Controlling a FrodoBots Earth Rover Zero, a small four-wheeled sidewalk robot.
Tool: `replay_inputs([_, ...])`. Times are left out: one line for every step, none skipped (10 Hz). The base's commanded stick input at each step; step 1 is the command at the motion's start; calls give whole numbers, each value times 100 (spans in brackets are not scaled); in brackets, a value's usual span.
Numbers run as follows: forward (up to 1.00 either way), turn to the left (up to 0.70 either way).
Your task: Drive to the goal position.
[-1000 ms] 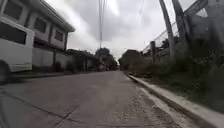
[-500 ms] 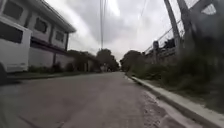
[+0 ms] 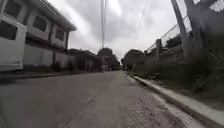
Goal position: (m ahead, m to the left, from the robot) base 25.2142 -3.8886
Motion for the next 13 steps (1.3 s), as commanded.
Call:
replay_inputs([70,0])
replay_inputs([70,0])
replay_inputs([70,0])
replay_inputs([70,-6])
replay_inputs([70,-24])
replay_inputs([70,-35])
replay_inputs([70,-35])
replay_inputs([70,-35])
replay_inputs([70,-35])
replay_inputs([70,-35])
replay_inputs([70,-35])
replay_inputs([70,-35])
replay_inputs([70,-35])
